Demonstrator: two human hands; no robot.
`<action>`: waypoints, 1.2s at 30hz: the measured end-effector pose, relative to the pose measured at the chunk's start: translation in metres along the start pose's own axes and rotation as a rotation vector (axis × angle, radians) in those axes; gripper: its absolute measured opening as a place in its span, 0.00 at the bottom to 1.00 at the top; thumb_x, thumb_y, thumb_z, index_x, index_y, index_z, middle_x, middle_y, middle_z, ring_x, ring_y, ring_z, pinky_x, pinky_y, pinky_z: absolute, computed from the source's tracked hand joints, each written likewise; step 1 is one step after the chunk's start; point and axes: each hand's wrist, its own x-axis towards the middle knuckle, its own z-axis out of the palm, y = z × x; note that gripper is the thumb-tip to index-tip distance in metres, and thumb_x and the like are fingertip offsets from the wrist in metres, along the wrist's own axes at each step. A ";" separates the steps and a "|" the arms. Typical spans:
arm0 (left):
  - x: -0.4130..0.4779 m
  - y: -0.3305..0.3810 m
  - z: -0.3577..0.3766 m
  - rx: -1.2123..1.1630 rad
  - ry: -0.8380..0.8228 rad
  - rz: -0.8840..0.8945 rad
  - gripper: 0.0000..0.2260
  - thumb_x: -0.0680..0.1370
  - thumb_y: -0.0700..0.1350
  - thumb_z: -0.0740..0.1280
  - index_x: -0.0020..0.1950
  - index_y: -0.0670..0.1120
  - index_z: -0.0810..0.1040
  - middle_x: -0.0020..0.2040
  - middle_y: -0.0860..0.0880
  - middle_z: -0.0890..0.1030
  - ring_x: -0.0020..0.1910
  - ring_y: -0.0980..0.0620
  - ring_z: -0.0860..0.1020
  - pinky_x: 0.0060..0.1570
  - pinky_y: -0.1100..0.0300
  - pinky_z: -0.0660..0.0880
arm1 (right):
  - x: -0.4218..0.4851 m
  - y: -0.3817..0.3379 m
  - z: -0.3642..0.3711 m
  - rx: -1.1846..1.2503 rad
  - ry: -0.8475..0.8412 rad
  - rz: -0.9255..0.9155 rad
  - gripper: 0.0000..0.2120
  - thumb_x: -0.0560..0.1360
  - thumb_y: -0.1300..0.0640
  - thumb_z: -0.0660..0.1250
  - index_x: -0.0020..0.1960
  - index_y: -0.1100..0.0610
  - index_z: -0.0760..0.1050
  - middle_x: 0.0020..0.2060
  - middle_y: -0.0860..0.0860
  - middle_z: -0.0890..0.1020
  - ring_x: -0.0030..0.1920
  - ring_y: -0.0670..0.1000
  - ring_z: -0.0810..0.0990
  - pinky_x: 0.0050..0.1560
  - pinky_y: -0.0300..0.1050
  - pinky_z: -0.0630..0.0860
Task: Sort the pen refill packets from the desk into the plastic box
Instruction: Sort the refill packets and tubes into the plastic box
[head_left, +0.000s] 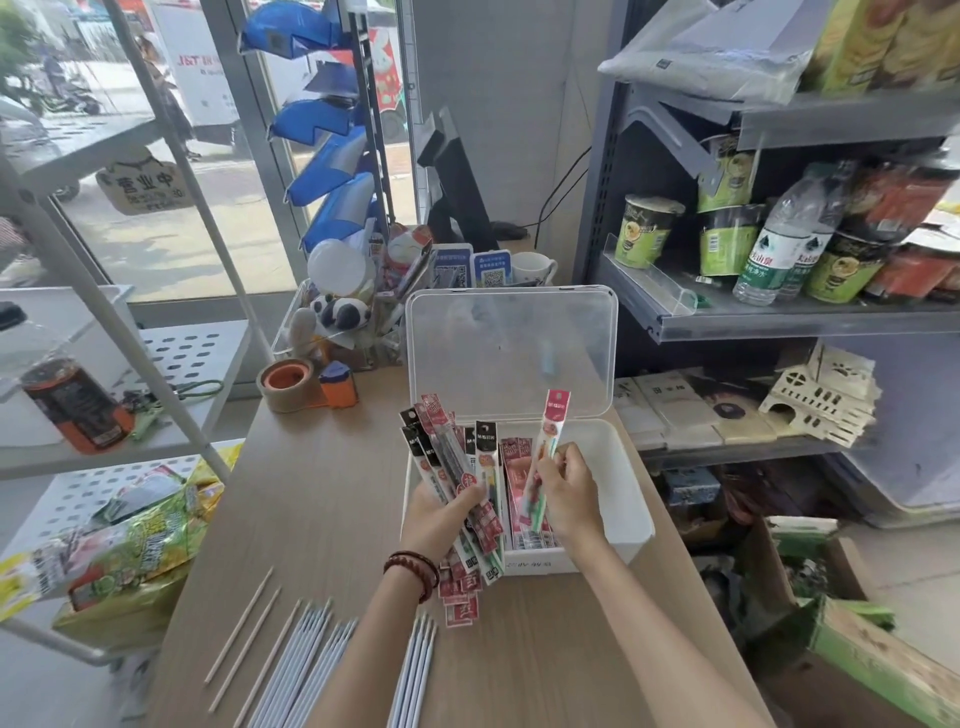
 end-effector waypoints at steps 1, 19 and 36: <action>0.000 0.000 0.000 0.000 0.002 0.003 0.07 0.75 0.44 0.69 0.50 0.48 0.74 0.42 0.53 0.80 0.39 0.60 0.78 0.27 0.74 0.72 | 0.000 0.000 0.000 0.005 0.019 -0.010 0.07 0.80 0.58 0.59 0.43 0.58 0.65 0.40 0.53 0.85 0.37 0.55 0.82 0.39 0.52 0.79; -0.001 -0.011 -0.022 0.067 0.123 0.085 0.11 0.71 0.47 0.74 0.50 0.49 0.78 0.44 0.53 0.83 0.41 0.60 0.81 0.33 0.72 0.75 | 0.001 0.003 0.011 -0.375 -0.152 -0.105 0.05 0.75 0.51 0.70 0.50 0.49 0.79 0.44 0.46 0.82 0.43 0.45 0.81 0.46 0.41 0.80; 0.003 -0.015 -0.023 0.051 0.171 0.078 0.10 0.70 0.46 0.75 0.49 0.48 0.80 0.42 0.53 0.84 0.39 0.60 0.82 0.32 0.71 0.76 | -0.002 0.012 0.022 -0.720 -0.025 -0.109 0.08 0.77 0.48 0.67 0.52 0.51 0.79 0.38 0.44 0.80 0.35 0.42 0.79 0.33 0.34 0.75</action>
